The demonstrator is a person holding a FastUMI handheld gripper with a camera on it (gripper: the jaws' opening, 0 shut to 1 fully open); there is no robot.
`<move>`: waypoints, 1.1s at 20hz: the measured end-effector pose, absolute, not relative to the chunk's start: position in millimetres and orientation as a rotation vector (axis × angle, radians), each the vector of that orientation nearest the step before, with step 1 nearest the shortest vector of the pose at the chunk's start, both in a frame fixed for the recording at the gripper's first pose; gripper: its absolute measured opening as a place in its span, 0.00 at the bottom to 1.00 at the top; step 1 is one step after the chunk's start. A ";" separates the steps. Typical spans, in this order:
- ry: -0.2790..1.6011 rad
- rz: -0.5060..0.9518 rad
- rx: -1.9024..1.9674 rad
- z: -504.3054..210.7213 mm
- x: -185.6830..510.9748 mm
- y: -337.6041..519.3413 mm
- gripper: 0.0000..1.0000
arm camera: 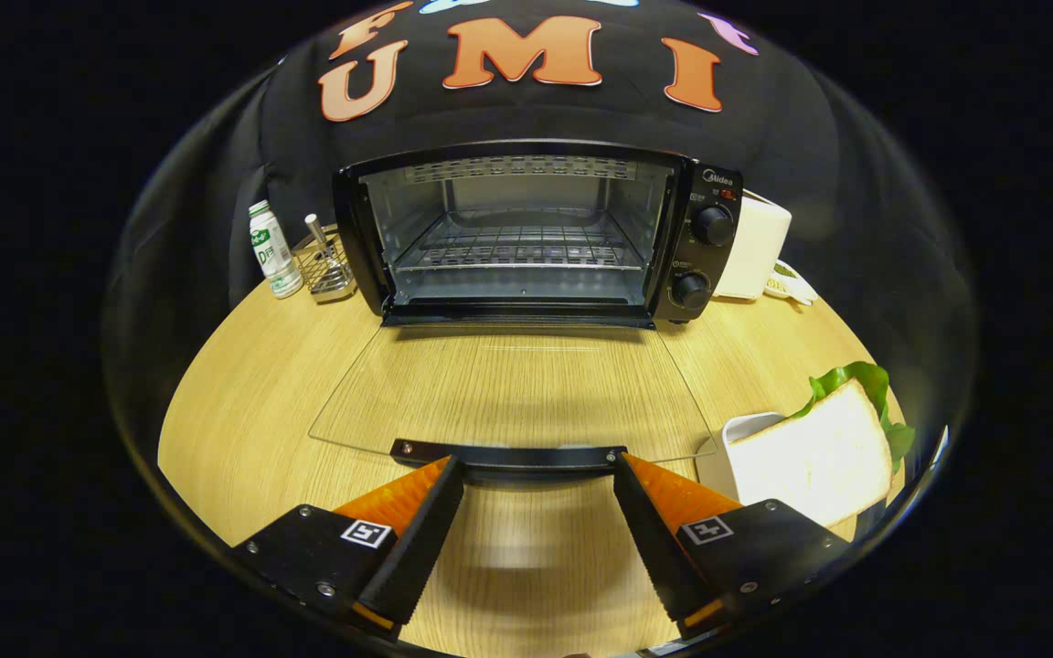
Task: Open the toaster oven, put the food inside, and close the toaster oven door.
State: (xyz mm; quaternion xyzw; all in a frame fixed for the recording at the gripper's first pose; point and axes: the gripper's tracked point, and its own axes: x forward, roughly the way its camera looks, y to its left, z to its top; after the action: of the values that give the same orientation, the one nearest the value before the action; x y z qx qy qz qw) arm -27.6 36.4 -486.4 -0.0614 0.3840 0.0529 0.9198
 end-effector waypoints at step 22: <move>1.055 0.258 -0.030 -389.5 -40.3 -166.6 0.99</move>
State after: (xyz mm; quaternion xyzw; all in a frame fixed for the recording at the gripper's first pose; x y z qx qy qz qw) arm -40.3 -166.6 -389.5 -0.0141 0.5020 0.1226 0.8560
